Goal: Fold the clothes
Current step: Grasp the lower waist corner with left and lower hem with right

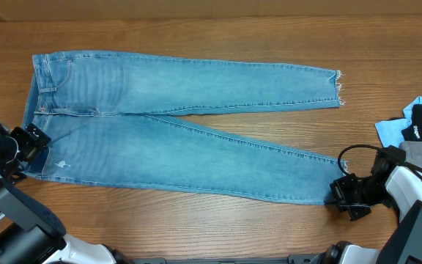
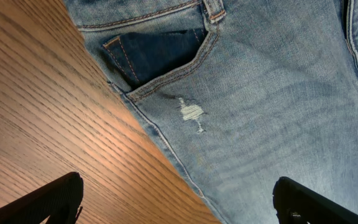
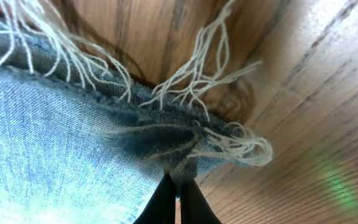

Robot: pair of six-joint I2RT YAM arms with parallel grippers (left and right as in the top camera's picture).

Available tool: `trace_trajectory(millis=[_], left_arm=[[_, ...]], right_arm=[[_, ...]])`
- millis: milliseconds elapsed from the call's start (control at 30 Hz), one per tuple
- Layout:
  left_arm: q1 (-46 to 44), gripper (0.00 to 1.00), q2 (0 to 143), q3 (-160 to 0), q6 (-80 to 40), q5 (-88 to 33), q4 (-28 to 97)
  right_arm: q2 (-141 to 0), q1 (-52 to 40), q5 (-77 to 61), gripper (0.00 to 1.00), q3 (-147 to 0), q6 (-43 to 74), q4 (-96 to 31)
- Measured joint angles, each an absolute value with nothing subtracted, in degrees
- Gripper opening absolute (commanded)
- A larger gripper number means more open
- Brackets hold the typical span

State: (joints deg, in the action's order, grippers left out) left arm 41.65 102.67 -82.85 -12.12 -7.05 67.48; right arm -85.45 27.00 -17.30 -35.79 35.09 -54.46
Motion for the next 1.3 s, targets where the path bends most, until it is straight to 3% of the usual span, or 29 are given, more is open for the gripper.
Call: trace_trajectory(millis=[233,267,300,333,467,600,967,1133,1300], left_arm=[[41.8,1.00,102.7,-82.8,-12.1,-7.0,68.6],[42.0,1.00,102.7,-82.8,-12.1,-7.0,68.8],[42.2,1.00,102.7,-82.8,-12.1,-7.0,68.8],[42.3,1.00,102.7,-82.8,-12.1,-7.0,68.8],[42.5,1.00,102.7,-82.8,-12.1,-7.0,68.9],[42.5,1.00,102.7,-82.8,-12.1,-7.0,68.9],[42.5,1.00,102.7,-82.8,-12.1,-7.0,68.1],[42.5,1.00,102.7,-82.8,-12.1,-7.0,68.1],[42.5,1.00,102.7,-82.8,-12.1,-7.0,68.1]], right_arm=[[-85.7,27.0,-14.6,0.04,-39.9,32.2,-57.2],[-85.7,27.0,-14.2,0.18,-41.3,31.7,-58.0],[-85.6,27.0,-14.0,0.38,-42.2,31.2,-58.5],[-85.6,27.0,-13.8,0.44,-42.9,30.8,-59.0],[-85.5,27.0,-12.5,0.52,-43.4,30.2,-59.1],[-85.5,27.5,-11.0,0.53,-42.8,30.0,-57.1],[-83.4,31.1,-10.8,0.32,-37.1,30.3,-47.5],[-83.4,31.1,-15.5,0.04,-36.2,27.7,-42.1],[-84.0,31.2,-17.1,0.04,-36.4,24.4,-45.4]])
